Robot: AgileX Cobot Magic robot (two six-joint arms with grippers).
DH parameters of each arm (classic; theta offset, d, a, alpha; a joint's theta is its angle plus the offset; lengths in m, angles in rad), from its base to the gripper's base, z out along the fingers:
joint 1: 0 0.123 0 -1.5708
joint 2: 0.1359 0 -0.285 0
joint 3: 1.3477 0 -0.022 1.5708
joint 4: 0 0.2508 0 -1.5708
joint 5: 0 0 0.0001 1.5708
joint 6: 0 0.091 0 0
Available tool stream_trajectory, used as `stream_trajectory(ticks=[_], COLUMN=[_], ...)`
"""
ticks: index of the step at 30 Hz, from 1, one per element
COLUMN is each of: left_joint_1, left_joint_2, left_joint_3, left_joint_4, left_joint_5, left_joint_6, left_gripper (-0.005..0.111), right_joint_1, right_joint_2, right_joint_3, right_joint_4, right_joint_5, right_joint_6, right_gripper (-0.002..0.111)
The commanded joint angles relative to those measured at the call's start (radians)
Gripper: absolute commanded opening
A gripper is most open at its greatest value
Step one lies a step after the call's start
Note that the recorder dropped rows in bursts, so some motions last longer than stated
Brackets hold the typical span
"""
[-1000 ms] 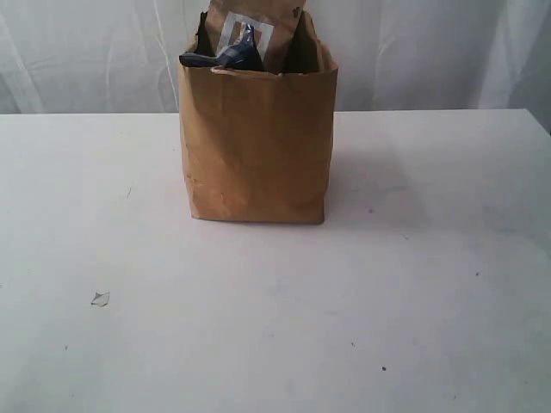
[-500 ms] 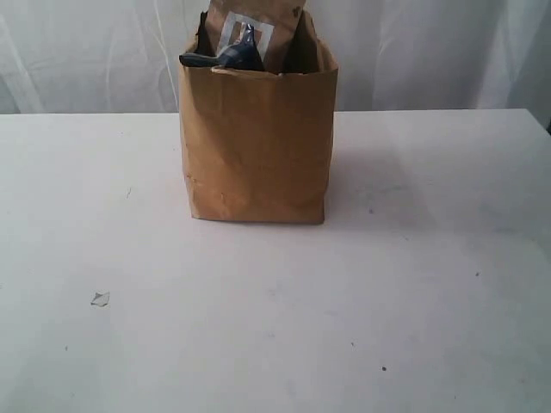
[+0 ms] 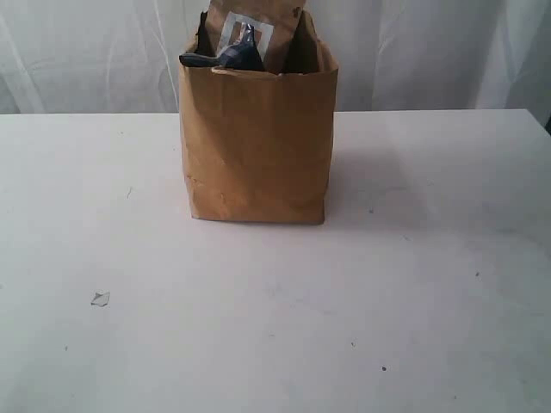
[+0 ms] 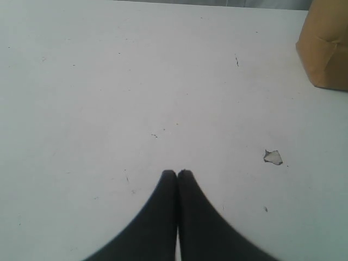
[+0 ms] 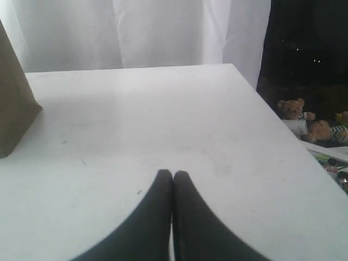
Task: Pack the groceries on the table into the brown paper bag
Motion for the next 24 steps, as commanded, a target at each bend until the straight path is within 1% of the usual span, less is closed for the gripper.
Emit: stream_trajectory(ticks=[1,3,6,7,10,11,24], left_joint_1=[0.000,0.000,0.000,0.000,0.000,0.000,0.000], left_joint_2=[-0.005,-0.005,-0.005,-0.005,-0.005,-0.005,-0.005], left_joint_3=[0.004,0.004,0.004,0.004,0.004,0.004,0.004], left_joint_4=[0.004,0.004,0.004,0.004,0.004,0.004,0.004], left_joint_5=[-0.002,-0.002,-0.002,-0.002,-0.002,-0.002,-0.002], left_joint_6=[0.001,0.001,0.001,0.001,0.001,0.001,0.001], left_gripper=[0.000,0.000,0.000,0.000,0.000,0.000,0.000], right_joint_1=[-0.058,-0.063,-0.071,-0.079,-0.095,-0.095,-0.095], right_joint_2=[-0.117,-0.117,-0.117,-0.117,-0.117,-0.117,-0.117], right_joint_3=[0.011,0.011,0.011,0.011,0.011,0.011,0.011], right_joint_4=[0.350,0.365,0.310,0.291,0.259,0.259,0.259], right_joint_5=[0.028,-0.019,-0.062,-0.033,0.156,0.173,0.170], right_joint_6=[-0.435,-0.463,-0.420,-0.420,-0.426,-0.426,-0.426], right_gripper=[0.000,0.000,0.000,0.000,0.000,0.000,0.000])
